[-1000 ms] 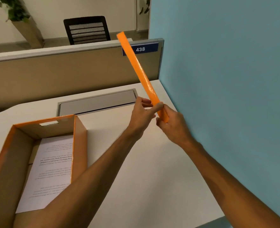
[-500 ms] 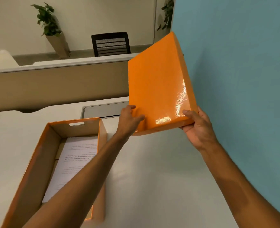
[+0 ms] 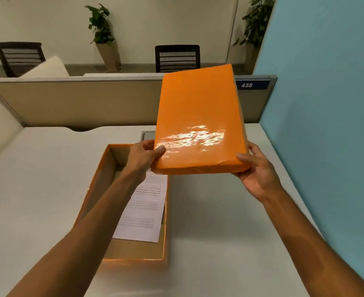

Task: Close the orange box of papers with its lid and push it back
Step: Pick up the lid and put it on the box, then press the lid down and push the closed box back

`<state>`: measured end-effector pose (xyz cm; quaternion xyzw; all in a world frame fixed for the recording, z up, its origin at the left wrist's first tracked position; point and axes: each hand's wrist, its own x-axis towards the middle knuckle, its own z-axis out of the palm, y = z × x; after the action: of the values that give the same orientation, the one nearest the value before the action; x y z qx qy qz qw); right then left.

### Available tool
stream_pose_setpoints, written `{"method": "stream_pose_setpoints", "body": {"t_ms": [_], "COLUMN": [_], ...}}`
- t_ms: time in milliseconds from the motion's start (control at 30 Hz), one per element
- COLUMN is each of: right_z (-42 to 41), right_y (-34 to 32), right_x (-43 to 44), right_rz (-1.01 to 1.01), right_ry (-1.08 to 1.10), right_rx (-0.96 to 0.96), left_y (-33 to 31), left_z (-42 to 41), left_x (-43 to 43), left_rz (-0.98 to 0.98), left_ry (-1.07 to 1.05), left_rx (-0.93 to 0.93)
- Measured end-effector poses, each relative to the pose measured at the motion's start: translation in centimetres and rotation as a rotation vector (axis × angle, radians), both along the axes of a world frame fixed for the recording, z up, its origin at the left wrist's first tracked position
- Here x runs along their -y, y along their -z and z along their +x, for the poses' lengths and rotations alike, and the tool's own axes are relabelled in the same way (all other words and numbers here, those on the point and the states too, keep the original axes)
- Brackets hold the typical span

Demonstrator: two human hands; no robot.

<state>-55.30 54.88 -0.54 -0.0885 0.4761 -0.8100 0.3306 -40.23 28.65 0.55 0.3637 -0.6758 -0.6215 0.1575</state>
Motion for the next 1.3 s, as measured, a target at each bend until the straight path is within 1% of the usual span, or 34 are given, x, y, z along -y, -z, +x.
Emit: {"method": "stream_pose_setpoints", "body": {"t_ms": [67,167,267,333,433,600,800,1000,1167,1300], "right_z": [1.4,3.4,5.9,7.3,9.2,13.6,17.2,19.8,20.3,20.5], "right_y": [0.0,0.2,0.9,1.5,2.1,4.0,5.6,6.7,6.9,7.3], "right_x": [1.3,3.4,5.8,6.8,7.8,9.5,9.9,9.3,8.6,8.6], "right_rz": [0.139,0.353,0.522,0.598,0.637,0.691,0.767,0.798,0.808,0.825], "right_ry": [0.009,0.028,0.013,0.0,-0.041,-0.102,-0.157,-0.17,-0.153,-0.143], "right_rx": [-0.063,-0.226,-0.346,-0.414,-0.432,-0.402,-0.364,-0.291,-0.291,-0.289], "left_y": [-0.3,-0.9,-1.1,-1.1,-0.9,0.8,2.8,4.6,5.6,6.3], "left_z": [2.0,5.4,9.2,11.1,13.5,19.1,23.4,25.4,25.9,26.0], "left_x": [1.2,3.0,5.0,6.0,7.0,9.3,10.2,9.4,8.7,8.3], "left_rz": [-0.042,-0.107,-0.171,-0.199,-0.205,-0.174,-0.147,-0.134,-0.084,-0.062], "left_ry": [-0.013,-0.016,0.01,0.019,0.01,0.032,0.066,0.054,0.099,0.082], "left_rx": [-0.003,0.004,0.038,0.061,0.096,0.202,0.351,0.377,0.37,0.349]}}
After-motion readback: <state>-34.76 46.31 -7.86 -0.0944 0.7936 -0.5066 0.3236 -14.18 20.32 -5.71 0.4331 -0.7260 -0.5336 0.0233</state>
